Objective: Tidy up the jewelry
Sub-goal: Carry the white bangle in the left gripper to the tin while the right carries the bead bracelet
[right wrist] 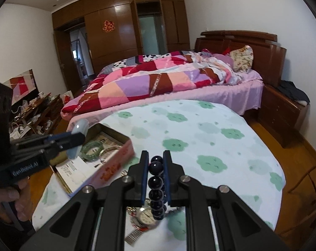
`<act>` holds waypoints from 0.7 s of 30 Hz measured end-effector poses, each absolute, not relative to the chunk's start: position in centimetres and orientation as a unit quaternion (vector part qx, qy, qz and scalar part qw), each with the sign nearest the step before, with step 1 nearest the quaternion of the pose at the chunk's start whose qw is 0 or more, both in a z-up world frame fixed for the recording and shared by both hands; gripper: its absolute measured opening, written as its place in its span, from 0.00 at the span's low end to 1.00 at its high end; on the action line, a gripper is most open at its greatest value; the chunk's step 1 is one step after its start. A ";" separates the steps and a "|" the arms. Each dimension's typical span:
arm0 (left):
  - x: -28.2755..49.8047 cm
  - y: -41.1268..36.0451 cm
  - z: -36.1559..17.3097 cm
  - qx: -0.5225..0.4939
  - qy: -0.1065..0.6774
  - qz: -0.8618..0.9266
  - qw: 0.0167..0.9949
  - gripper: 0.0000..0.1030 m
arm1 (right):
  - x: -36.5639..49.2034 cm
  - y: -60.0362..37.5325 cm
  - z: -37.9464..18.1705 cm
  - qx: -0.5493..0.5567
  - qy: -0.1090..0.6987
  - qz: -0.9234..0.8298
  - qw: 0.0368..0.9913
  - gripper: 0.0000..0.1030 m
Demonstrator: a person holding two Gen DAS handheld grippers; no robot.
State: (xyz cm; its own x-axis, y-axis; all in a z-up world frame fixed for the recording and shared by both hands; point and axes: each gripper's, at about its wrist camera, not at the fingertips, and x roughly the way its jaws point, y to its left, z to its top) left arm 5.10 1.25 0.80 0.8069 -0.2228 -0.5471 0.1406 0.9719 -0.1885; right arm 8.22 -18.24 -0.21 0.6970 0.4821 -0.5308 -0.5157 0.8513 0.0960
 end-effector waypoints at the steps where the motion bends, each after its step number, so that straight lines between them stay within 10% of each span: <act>1: 5.0 1.5 0.7 -0.071 0.296 -0.093 0.948 0.11 | 8.2 -17.8 0.0 -0.034 0.277 0.274 0.920 0.15; 21: 5.3 8.3 -1.4 -0.094 0.309 -0.024 0.946 0.11 | 9.0 -10.0 2.1 -0.074 0.255 0.343 0.901 0.15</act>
State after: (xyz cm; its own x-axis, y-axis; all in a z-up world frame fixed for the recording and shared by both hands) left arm 5.27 8.34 -1.39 0.8084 -0.1028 -0.5796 -0.0135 0.9812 -0.1928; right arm 9.01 -9.98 2.12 0.6342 0.5809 -0.5103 -0.6560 0.7536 0.0425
